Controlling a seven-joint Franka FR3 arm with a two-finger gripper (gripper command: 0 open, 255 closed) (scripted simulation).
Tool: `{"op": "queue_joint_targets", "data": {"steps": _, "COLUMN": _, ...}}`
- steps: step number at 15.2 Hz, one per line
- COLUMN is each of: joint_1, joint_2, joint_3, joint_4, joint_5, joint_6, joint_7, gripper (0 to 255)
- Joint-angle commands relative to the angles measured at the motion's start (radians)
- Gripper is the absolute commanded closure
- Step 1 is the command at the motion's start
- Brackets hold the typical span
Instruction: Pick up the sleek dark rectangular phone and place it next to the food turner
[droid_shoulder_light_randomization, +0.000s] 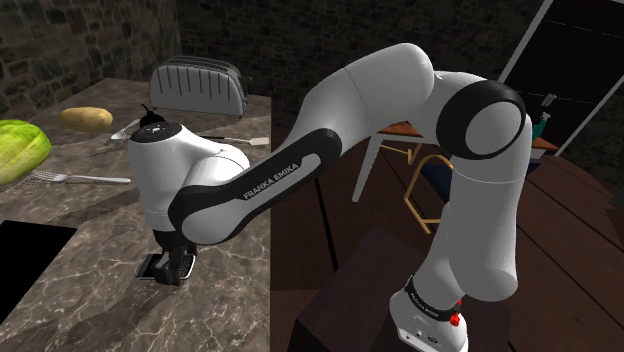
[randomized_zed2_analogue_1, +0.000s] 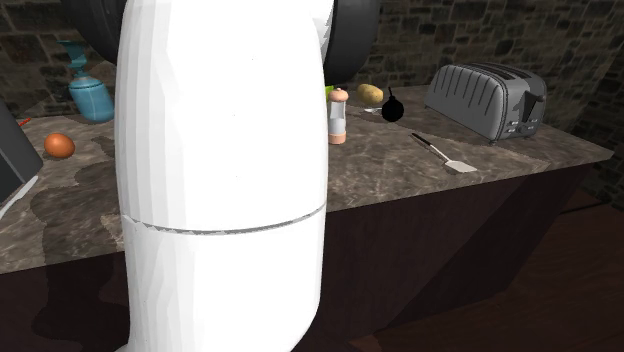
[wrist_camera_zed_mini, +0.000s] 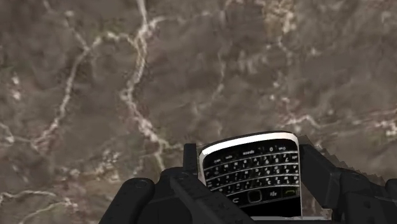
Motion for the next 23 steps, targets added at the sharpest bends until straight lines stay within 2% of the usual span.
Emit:
{"op": "queue_joint_targets", "data": {"steps": 1, "joint_1": 0.000, "joint_2": 0.000, "joint_3": 0.000, "joint_4": 0.000, "joint_5": 0.000, "joint_6": 0.000, "joint_7": 0.000, "gripper": 255}}
{"op": "queue_joint_targets", "data": {"steps": 19, "joint_1": -0.012, "joint_2": -0.093, "joint_3": 0.017, "joint_4": 0.099, "joint_5": 0.045, "joint_6": -0.186, "joint_7": -0.028, "gripper": 255}}
{"op": "queue_joint_targets", "data": {"steps": 23, "joint_1": -0.069, "joint_2": -0.092, "joint_3": -0.012, "joint_4": 0.106, "joint_5": 0.054, "joint_6": -0.189, "joint_7": -0.117, "gripper": 255}}
